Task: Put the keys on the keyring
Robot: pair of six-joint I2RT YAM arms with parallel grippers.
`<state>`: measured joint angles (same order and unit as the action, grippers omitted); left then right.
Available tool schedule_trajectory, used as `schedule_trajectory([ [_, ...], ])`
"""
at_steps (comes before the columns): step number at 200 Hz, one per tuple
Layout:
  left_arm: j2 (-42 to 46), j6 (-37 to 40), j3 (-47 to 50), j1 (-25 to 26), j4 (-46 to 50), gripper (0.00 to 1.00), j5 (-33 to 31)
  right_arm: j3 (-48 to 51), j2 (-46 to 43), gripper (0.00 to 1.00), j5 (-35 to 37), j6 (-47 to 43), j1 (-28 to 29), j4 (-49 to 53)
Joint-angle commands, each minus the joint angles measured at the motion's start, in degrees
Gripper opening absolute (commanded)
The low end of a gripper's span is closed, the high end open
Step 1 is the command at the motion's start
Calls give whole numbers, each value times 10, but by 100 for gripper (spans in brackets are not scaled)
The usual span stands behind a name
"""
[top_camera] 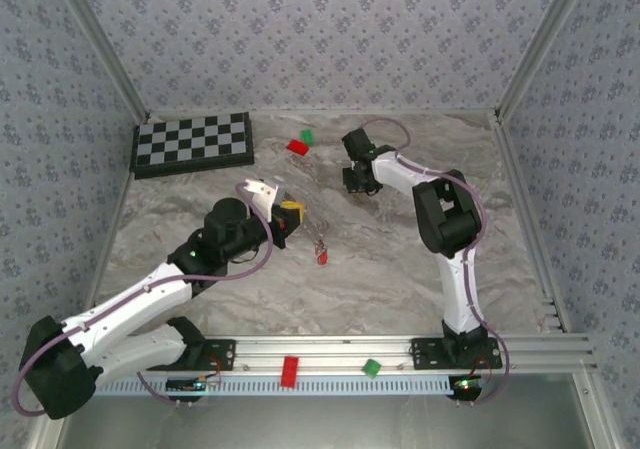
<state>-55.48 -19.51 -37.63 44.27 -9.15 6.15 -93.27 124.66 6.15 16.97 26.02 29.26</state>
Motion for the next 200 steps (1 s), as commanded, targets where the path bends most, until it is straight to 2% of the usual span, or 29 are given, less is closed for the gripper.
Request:
schedule_trajectory([
  [1,10,4,-3,3,-31,0,10,-16,14,18,21,-1,-2,35],
  [49,10,3,-3,4,-32,0,13,11,-14,0,30,1,3,18],
  [122,12,-4,-2,3,-35,0,20,145,-171,0,29,9,36,-27],
  [200,17,-10,3,5,-40,0,28,404,-368,0,-88,27,63,-158],
])
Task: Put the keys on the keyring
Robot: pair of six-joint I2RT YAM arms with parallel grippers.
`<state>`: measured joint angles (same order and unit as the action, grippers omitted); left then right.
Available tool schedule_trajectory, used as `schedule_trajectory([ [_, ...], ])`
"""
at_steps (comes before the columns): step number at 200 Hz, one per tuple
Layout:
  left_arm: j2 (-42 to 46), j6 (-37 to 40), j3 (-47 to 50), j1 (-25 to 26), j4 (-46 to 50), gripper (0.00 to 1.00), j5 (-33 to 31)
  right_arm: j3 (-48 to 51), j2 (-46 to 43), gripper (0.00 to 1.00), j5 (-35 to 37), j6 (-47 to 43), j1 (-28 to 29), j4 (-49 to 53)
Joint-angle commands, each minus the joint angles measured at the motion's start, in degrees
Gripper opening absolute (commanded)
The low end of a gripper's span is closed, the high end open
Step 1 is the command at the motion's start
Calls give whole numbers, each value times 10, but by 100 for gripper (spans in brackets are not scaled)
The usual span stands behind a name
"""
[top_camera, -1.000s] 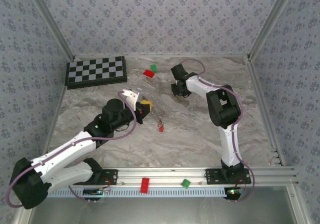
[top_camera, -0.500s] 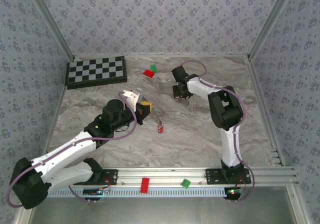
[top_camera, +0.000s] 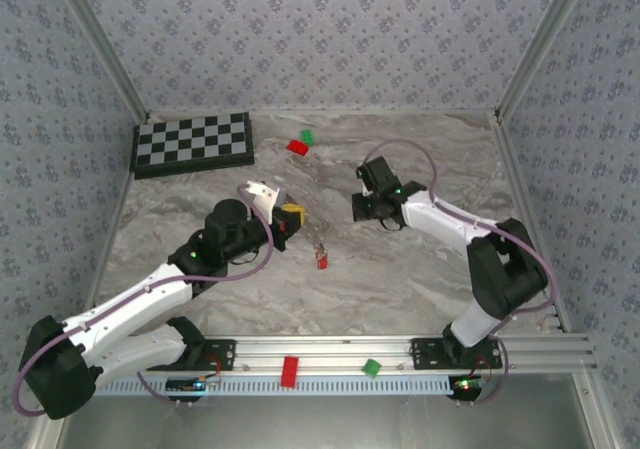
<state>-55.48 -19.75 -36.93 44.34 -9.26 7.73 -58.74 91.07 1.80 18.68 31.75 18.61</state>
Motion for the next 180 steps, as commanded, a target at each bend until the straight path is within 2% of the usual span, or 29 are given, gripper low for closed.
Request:
schedule_trajectory([
  [1,17,-7,-5,4,-39,0,12,62,-32,0,-46,10,6,-54],
  [36,15,-7,-3,5,-41,0,11,151,-74,0,-58,33,10,-113],
  [79,8,-6,-3,5,-42,0,9,175,-94,0,-46,46,19,-109],
  [89,8,-5,-3,5,-40,0,7,172,-93,7,-44,47,23,-106],
  [123,7,-4,-4,6,-40,0,5,152,-73,16,-56,34,33,-103],
  [160,8,-3,-4,5,-38,0,3,121,-51,31,-64,-13,37,-69],
  [180,8,-2,-4,5,-38,0,3,103,-39,34,-82,-28,35,-50],
])
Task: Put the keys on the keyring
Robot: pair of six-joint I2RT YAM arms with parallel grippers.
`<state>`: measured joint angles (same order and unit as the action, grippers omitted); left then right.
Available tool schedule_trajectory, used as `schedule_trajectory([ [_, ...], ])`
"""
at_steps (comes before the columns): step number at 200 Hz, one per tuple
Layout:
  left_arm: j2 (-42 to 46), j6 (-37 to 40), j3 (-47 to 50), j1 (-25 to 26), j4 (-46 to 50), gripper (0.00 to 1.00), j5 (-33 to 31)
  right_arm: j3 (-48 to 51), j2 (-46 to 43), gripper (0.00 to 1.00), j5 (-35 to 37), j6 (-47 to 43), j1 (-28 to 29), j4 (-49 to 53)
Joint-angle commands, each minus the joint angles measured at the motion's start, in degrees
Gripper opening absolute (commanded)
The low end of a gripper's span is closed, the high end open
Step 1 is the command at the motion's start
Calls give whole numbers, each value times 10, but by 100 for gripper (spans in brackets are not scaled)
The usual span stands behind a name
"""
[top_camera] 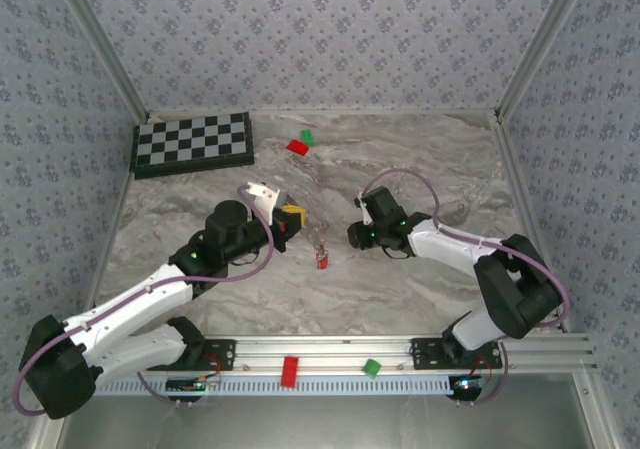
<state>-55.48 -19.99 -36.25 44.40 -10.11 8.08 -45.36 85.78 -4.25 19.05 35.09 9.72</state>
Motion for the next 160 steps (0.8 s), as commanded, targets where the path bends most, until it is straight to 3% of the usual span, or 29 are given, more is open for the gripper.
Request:
schedule_trajectory([
  [1,8,0,-10,4,-29,0,0,-32,15,34,-22,-32,1,41],
  [78,3,-3,-11,4,-32,0,4,-97,89,33,28,53,2,121],
  [160,6,-4,-11,5,-29,0,7,-107,113,34,38,78,8,123],
])
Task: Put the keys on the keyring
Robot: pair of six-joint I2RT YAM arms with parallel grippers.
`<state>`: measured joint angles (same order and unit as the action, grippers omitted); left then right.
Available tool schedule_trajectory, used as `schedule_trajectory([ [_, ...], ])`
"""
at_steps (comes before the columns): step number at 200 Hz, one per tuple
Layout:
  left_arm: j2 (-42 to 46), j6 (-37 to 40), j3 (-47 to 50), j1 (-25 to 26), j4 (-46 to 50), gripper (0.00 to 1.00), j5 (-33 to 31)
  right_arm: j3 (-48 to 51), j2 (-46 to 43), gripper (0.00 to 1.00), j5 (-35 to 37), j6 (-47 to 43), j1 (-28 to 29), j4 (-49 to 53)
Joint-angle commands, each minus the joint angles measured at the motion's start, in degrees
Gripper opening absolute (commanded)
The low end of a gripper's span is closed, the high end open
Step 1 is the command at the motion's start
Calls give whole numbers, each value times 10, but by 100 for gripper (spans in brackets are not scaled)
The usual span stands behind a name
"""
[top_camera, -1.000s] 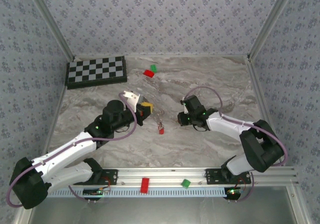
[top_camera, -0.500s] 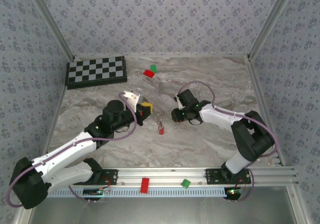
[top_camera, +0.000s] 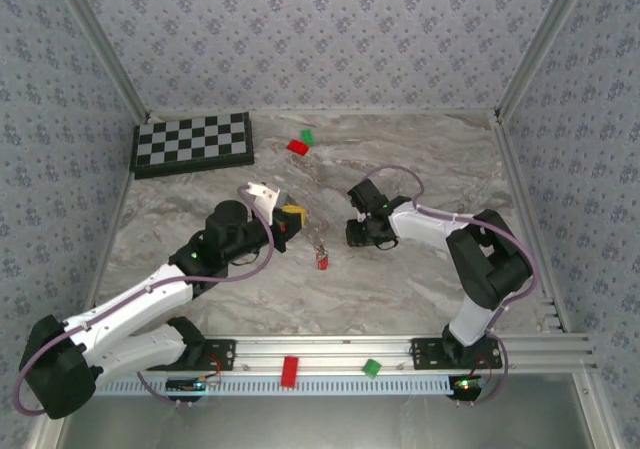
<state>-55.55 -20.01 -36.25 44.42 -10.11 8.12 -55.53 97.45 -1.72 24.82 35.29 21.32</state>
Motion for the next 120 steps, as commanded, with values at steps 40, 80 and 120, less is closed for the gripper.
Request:
schedule_trajectory([
  [40,11,-4,-9,5,-29,0,4,-34,3,34,22,21,20,2],
  [80,13,-3,-8,5,-28,0,2,-80,56,34,17,14,29,5],
  [120,16,-1,-8,4,-27,0,-2,-86,85,34,-9,16,32,0],
])
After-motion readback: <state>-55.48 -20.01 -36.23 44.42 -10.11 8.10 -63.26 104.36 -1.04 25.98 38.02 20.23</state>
